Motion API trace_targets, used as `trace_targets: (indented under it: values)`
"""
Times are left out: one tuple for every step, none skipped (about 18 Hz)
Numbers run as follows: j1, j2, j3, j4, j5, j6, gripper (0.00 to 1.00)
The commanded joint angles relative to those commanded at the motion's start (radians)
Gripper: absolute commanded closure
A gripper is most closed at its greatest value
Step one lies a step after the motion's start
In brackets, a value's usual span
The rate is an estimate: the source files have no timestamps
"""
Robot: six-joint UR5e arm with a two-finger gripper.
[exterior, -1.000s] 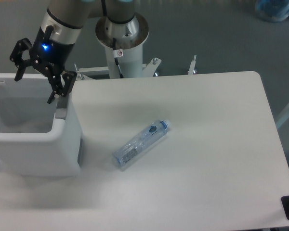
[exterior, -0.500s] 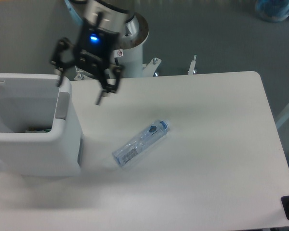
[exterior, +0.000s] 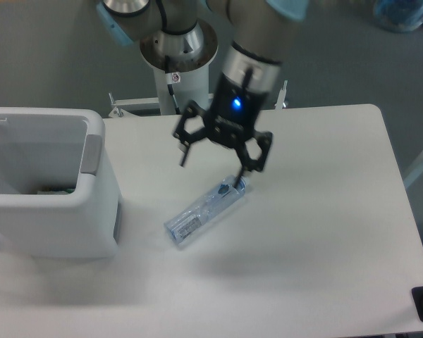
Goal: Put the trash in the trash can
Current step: 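Move the open gripper over the clear plastic tube with blue cap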
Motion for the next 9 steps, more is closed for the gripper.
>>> trace_targets:
  values:
    - [-0.026, -0.022, 0.002, 0.001, 0.051, 0.008, 0.0]
    - [-0.06, -0.038, 0.005, 0.003, 0.077, 0.037, 0.0]
    - [-0.074, -0.057, 0.009, 0.002, 0.087, 0.06, 0.0]
    - [-0.075, -0.077, 0.012, 0.0, 0.09, 0.063, 0.0]
    - [-0.077, -0.089, 0.02, 0.0, 0.096, 0.063, 0.0]
    - [-0.084, -0.098, 0.028, -0.009, 0.103, 0.063, 0.0]
    - [-0.094, -0.108, 0.026, -0.014, 0.125, 0.063, 0.0]
    - [-0.104, -0.115, 0.02, -0.017, 0.171, 0.068, 0.0]
    - [-0.127, -0.129, 0.02, -0.02, 0.229, 0.068, 0.0]
